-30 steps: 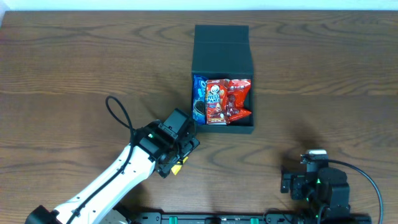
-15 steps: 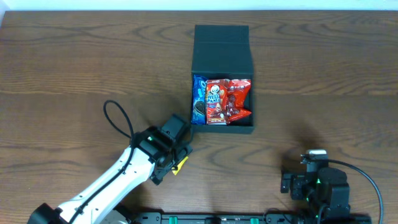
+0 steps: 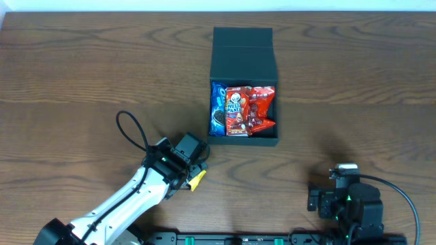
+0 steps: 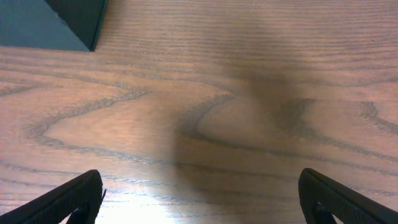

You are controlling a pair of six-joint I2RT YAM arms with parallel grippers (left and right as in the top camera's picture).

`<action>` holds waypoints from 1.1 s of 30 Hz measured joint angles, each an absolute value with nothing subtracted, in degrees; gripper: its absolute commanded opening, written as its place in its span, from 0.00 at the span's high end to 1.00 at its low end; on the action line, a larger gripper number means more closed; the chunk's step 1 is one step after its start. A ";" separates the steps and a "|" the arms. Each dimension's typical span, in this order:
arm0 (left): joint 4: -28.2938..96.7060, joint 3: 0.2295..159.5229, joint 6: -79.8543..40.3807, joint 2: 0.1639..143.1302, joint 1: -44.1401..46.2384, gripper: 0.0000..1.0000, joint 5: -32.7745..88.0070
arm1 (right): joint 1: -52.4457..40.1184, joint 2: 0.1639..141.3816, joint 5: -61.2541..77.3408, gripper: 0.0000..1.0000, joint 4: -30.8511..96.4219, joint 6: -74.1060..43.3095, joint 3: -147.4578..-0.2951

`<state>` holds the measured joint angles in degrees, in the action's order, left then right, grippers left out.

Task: Pack container
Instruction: 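Move the left gripper down to the yellow candy bag, then grasp the yellow candy bag with the left gripper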

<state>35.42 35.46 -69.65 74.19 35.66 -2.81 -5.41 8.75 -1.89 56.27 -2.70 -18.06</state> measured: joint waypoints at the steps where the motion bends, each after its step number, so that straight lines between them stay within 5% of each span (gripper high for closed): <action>1: 35.38 35.46 -69.45 74.19 35.44 0.05 -3.14 | -5.41 8.75 -1.89 0.01 56.27 -2.70 -18.06; 33: 29.56 35.57 -68.73 82.13 34.22 0.03 -5.17 | -5.41 8.75 -1.89 0.01 56.27 -2.70 -18.06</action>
